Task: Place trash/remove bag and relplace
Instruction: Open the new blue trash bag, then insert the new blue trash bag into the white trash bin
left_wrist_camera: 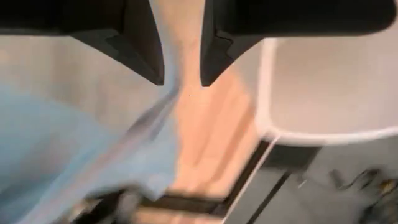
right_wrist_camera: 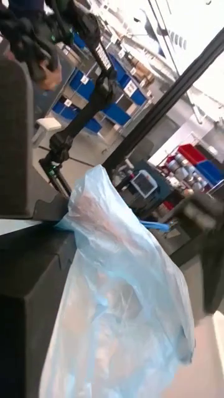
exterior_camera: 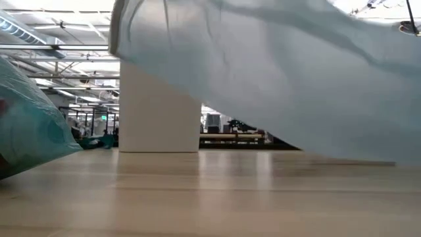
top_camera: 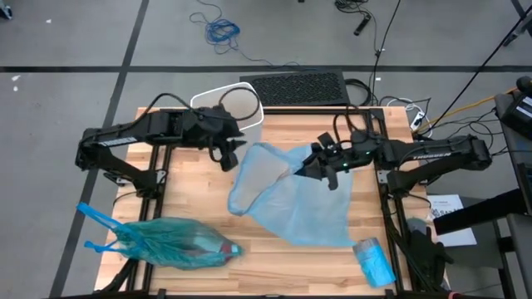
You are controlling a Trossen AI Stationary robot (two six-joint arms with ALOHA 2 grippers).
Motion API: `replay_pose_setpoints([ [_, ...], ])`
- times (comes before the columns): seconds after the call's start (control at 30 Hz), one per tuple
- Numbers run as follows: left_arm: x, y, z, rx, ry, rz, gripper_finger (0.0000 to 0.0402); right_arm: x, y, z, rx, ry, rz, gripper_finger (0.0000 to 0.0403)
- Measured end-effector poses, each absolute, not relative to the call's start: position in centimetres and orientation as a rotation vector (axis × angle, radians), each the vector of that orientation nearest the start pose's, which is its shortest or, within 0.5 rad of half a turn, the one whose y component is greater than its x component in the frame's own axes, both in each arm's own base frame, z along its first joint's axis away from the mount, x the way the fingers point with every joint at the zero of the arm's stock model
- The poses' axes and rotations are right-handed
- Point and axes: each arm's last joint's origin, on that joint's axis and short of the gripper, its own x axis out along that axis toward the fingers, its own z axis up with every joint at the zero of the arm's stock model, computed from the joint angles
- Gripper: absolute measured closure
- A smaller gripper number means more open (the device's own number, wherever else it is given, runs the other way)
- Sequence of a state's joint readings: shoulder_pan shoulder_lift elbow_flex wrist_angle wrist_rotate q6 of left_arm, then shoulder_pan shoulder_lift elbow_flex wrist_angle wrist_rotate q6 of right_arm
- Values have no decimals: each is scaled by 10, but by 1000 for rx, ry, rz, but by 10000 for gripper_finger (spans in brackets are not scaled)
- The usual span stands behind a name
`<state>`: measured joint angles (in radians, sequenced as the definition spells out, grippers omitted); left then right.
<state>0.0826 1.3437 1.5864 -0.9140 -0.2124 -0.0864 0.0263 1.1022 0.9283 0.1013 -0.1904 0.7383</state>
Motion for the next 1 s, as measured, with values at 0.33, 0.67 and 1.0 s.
replay_pose_setpoints([
  [0.33,237,65,414,-64,833,422,215,229,11,364,718,79,188,403],
  [0.67,241,85,395,-95,985,384,207,216,10,376,698,7,187,403],
  [1.0,266,93,369,-92,1106,311,344,185,8,405,635,-216,230,403],
])
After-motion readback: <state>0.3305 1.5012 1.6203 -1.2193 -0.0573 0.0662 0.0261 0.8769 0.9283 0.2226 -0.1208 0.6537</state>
